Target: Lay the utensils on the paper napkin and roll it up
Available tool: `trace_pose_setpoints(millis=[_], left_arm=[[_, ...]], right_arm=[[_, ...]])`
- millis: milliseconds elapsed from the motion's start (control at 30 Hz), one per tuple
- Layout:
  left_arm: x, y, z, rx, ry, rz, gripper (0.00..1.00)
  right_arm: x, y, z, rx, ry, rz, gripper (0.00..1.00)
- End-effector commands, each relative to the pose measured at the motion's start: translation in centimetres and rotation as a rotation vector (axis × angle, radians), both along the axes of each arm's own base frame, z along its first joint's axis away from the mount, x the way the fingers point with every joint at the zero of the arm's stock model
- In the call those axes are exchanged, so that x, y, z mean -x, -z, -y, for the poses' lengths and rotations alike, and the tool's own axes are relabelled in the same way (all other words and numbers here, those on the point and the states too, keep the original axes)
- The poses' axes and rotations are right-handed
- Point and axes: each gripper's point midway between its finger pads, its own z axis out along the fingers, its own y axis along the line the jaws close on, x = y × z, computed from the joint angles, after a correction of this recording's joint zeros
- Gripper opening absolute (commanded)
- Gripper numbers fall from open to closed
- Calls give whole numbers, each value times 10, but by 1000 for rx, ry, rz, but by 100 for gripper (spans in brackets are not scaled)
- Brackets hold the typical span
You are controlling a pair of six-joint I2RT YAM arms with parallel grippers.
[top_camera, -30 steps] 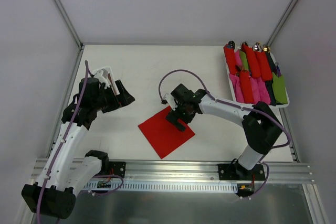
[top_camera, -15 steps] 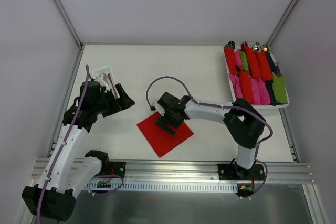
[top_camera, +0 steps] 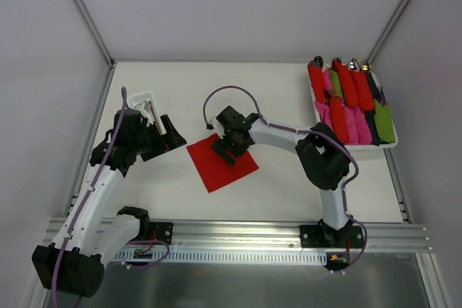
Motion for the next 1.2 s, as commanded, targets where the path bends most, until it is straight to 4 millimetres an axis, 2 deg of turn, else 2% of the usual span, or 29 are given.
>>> trace_pose_setpoints(millis=[0, 67, 133, 167, 333, 433, 500, 633, 733, 767, 833, 867, 933, 967, 1000, 1033, 1067, 1100, 1133, 1167], left_arm=[[-6, -5, -3, 0, -24, -7, 99], [-10, -6, -2, 4, -23, -15, 99], [-14, -7, -3, 14, -29, -24, 99], [-16, -8, -3, 13, -29, -27, 99], [-24, -10, -8, 44, -46, -47, 99], [-30, -6, -18, 65, -91, -74, 99], [-36, -3, -32, 72, -144, -91, 99], [-47, 0, -46, 73, -206, -115, 98], [-58, -5, -55, 50, -243, -110, 96], [-64, -12, -59, 42, -257, -91, 96], [-73, -15, -74, 17, -316, -93, 92], [-80, -26, -81, 12, -343, -69, 90], [-91, -26, -93, 4, -385, -90, 83], [-101, -39, -98, -3, -396, -64, 80], [-108, -32, -103, -14, -410, -97, 77], [-112, -31, -110, -35, -434, -112, 77], [-120, -39, -117, -44, -453, -97, 76], [-127, -30, -122, -50, -465, -131, 73], [-133, -28, -125, -52, -468, -137, 71], [-142, -35, -127, -57, -467, -121, 62]], right_arm=[[-14, 13, 18, 49, -47, -62, 85], [-18, 17, 27, 78, -66, -94, 86], [-30, 14, 28, 78, -118, -99, 85], [-29, 14, 32, 88, -112, -111, 85], [-48, 17, 44, 109, -106, -135, 84], [-56, 15, 51, 119, -123, -134, 84], [-60, 11, 51, 117, -126, -130, 85], [-61, 6, 48, 104, -119, -128, 85], [-66, -7, 45, 87, -113, -103, 88], [-66, -12, 45, 86, -114, -101, 90], [-72, -37, 39, 52, -120, -61, 95], [-72, -47, 39, 46, -121, -56, 98], [-78, -86, 32, -10, -124, 4, 99], [-76, -98, 34, -19, -117, 5, 99], [-75, -111, 32, -39, -113, 17, 99], [-75, -137, 29, -83, -105, 51, 99], [-70, -147, 32, -94, -96, 51, 99], [-67, -158, 32, -113, -89, 63, 99], [-61, -179, 34, -154, -86, 89, 99], [-54, -183, 38, -167, -62, 74, 99]])
